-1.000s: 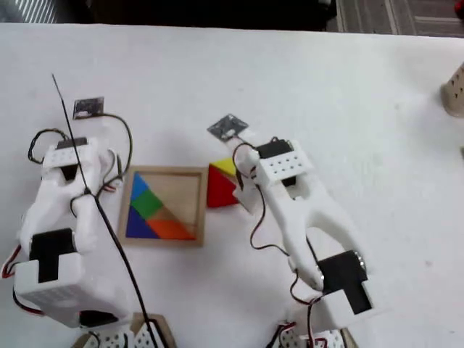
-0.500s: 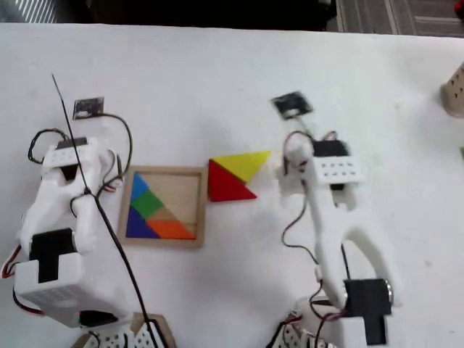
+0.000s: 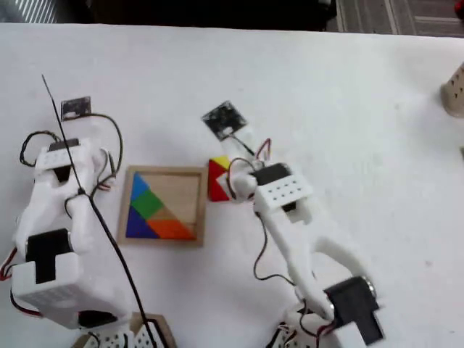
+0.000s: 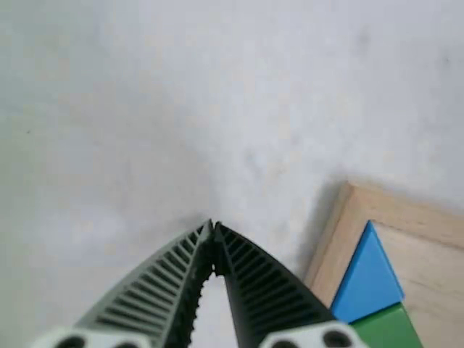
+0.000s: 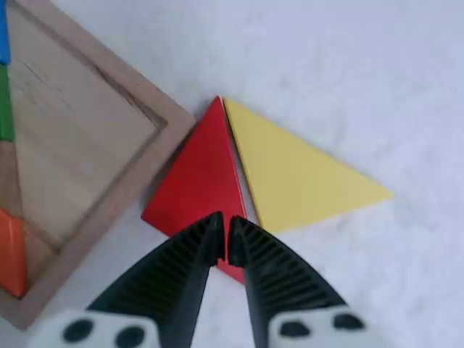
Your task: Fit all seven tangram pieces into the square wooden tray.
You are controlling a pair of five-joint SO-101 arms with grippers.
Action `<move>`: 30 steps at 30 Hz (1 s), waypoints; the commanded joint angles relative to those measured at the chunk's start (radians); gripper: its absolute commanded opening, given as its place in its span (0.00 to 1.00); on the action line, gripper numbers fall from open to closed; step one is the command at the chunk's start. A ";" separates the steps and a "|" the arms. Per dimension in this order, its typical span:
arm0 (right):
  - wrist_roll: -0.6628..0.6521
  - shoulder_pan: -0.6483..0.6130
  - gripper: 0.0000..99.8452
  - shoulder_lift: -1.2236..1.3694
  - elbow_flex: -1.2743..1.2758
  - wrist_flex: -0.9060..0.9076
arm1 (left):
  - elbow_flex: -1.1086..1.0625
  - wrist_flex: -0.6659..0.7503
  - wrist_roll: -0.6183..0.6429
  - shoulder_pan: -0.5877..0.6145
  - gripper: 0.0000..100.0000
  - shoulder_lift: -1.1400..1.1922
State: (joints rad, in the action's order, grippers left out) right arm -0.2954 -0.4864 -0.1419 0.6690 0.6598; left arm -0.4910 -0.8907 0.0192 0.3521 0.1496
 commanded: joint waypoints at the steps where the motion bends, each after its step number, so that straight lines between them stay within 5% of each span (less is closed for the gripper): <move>1: 0.003 -0.068 0.02 0.101 -0.029 -0.168 | 0.032 0.018 0.021 0.013 0.03 -0.035; 10: -0.011 -0.079 0.02 0.361 -0.287 -0.059 | 0.032 0.018 0.021 0.013 0.03 -0.035; 17: -0.186 -0.054 0.02 0.375 -0.331 0.120 | 0.032 0.020 0.021 0.013 0.03 -0.035; 30: -0.184 -0.048 0.02 0.386 -0.361 0.001 | 0.032 0.020 0.021 0.008 0.03 -0.035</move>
State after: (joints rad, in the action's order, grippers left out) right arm -0.4641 -0.5493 0.2493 0.3514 0.6598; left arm -0.4910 -0.8892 0.0330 0.3537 0.1496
